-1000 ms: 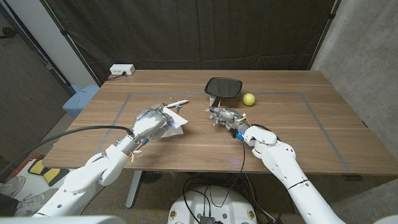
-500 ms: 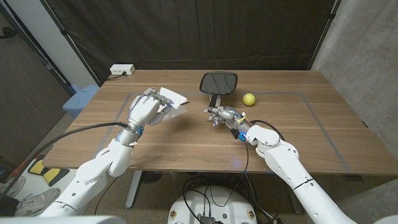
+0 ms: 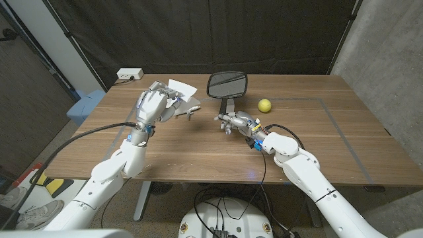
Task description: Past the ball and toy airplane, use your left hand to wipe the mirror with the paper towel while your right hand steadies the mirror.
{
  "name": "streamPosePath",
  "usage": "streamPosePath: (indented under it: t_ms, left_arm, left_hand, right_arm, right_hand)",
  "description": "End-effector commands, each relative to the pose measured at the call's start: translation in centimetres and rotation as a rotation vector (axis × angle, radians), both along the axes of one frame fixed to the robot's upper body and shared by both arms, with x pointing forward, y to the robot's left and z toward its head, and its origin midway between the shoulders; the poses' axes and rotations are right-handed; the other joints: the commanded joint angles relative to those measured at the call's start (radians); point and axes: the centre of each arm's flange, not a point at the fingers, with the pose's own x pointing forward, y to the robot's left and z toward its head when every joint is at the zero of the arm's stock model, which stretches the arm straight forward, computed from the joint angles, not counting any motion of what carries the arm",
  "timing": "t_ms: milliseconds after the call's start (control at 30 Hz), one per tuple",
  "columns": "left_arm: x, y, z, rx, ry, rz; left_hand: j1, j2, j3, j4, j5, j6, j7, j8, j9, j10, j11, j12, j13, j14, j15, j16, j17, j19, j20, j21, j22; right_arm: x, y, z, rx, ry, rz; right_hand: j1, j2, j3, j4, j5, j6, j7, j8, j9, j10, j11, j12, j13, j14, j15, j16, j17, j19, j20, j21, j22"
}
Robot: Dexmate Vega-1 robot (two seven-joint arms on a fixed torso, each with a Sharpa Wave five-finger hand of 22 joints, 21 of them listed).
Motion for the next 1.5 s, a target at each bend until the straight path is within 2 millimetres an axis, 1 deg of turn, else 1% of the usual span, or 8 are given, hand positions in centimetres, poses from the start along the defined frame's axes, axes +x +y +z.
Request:
streamPosePath:
  t_ms: [33, 200, 267, 467, 733, 867, 1267, 1500]
  left_arm:
    - [1.9, -1.0, 2.8, -0.029, -0.057, -0.029]
    - [2.8, -1.5, 4.2, 0.019, -0.032, -0.042]
    - [3.4, -1.7, 5.3, 0.048, 0.001, -0.055]
    - [4.1, -2.4, 7.3, 0.079, 0.034, -0.088]
    - [5.2, -3.9, 10.1, 0.177, 0.122, -0.149]
    - [5.5, -4.9, 11.4, 0.246, 0.138, -0.135]
    - [6.7, -7.7, 13.8, 0.392, 0.208, -0.082]
    - [8.0, -8.3, 14.3, 0.397, 0.268, -0.072]
  left_hand:
    - [0.003, 0.002, 0.003, 0.007, 0.005, 0.029, 0.022, 0.000, 0.003, 0.032, -0.032, -0.005, 0.004, 0.010, -0.054, -0.005, 0.006, 0.001, -0.012, 0.010, 0.000]
    - [0.004, 0.001, 0.003, 0.008, 0.006, 0.032, 0.022, -0.001, 0.002, 0.033, -0.032, -0.008, 0.007, 0.012, -0.054, -0.007, 0.010, 0.000, -0.013, 0.014, -0.003]
    - [0.003, -0.001, 0.002, 0.009, 0.006, 0.033, 0.018, -0.001, 0.001, 0.034, -0.032, -0.009, 0.009, 0.012, -0.053, -0.008, 0.011, 0.000, -0.014, 0.016, -0.004]
    - [0.002, -0.004, 0.001, 0.010, 0.008, 0.035, 0.013, -0.003, 0.000, 0.030, -0.032, -0.014, 0.012, 0.012, -0.054, -0.011, 0.015, -0.003, -0.019, 0.018, -0.008]
    - [0.004, -0.013, -0.001, 0.009, 0.012, 0.044, 0.002, -0.005, -0.002, 0.032, -0.033, -0.021, 0.018, 0.014, -0.056, -0.017, 0.022, -0.003, -0.026, 0.023, -0.016]
    - [0.005, -0.017, -0.001, 0.009, 0.013, 0.050, 0.000, -0.004, -0.003, 0.033, -0.034, -0.024, 0.020, 0.013, -0.057, -0.021, 0.024, -0.007, -0.028, 0.022, -0.021]
    - [0.006, -0.023, -0.001, 0.010, 0.016, 0.052, -0.007, -0.008, -0.004, 0.034, -0.033, -0.033, 0.024, 0.011, -0.058, -0.029, 0.029, -0.013, -0.033, 0.019, -0.033]
    - [0.008, -0.025, -0.001, 0.010, 0.019, 0.052, -0.004, -0.010, -0.004, 0.037, -0.033, -0.036, 0.026, 0.013, -0.059, -0.032, 0.031, -0.011, -0.032, 0.019, -0.040]
  right_arm:
    - [-0.6, 0.2, -0.3, -0.005, -0.034, 0.040]
    - [-0.8, 0.3, -0.1, -0.020, -0.066, 0.055]
    - [-0.9, 0.5, 0.0, -0.033, -0.081, 0.061]
    - [-0.7, 0.6, 0.1, -0.040, -0.091, 0.069]
    - [-0.3, 0.6, 0.3, -0.041, -0.101, 0.071]
    - [0.0, 0.6, 0.4, -0.041, -0.108, 0.072]
    - [0.3, 0.4, 0.8, -0.025, -0.126, 0.071]
    - [0.3, 0.1, 0.8, -0.017, -0.131, 0.074]
  right_hand:
    - [0.025, 0.027, -0.007, 0.000, 0.010, 0.165, -0.074, -0.003, 0.005, 0.102, -0.092, 0.004, 0.003, -0.031, -0.028, 0.005, 0.005, -0.003, -0.146, 0.007, -0.001]
    - [0.024, 0.026, -0.009, 0.002, 0.011, 0.165, -0.075, -0.006, 0.010, 0.100, -0.092, 0.005, 0.007, -0.033, -0.028, 0.006, 0.011, -0.007, -0.145, 0.009, -0.006]
    - [0.024, 0.026, -0.009, 0.002, 0.011, 0.164, -0.075, -0.006, 0.011, 0.100, -0.093, 0.005, 0.007, -0.035, -0.028, 0.006, 0.012, -0.008, -0.146, 0.010, -0.007]
    - [0.024, 0.027, -0.011, 0.004, 0.012, 0.163, -0.077, -0.009, 0.015, 0.101, -0.092, 0.005, 0.006, -0.037, -0.028, 0.005, 0.016, -0.011, -0.146, 0.012, -0.012]
    - [0.027, 0.028, -0.013, 0.004, 0.014, 0.165, -0.075, -0.014, 0.017, 0.100, -0.091, 0.005, 0.007, -0.038, -0.028, 0.005, 0.020, -0.013, -0.146, 0.017, -0.018]
    - [0.027, 0.029, -0.014, 0.005, 0.014, 0.165, -0.074, -0.016, 0.019, 0.098, -0.090, 0.006, 0.010, -0.039, -0.028, 0.004, 0.021, -0.015, -0.145, 0.018, -0.021]
    - [0.029, 0.030, -0.017, 0.007, 0.016, 0.168, -0.072, -0.021, 0.024, 0.097, -0.092, 0.006, 0.011, -0.042, -0.028, 0.002, 0.025, -0.018, -0.145, 0.023, -0.029]
    - [0.029, 0.029, -0.019, 0.009, 0.016, 0.167, -0.073, -0.024, 0.026, 0.098, -0.091, 0.006, 0.010, -0.042, -0.028, 0.002, 0.028, -0.021, -0.145, 0.024, -0.034]
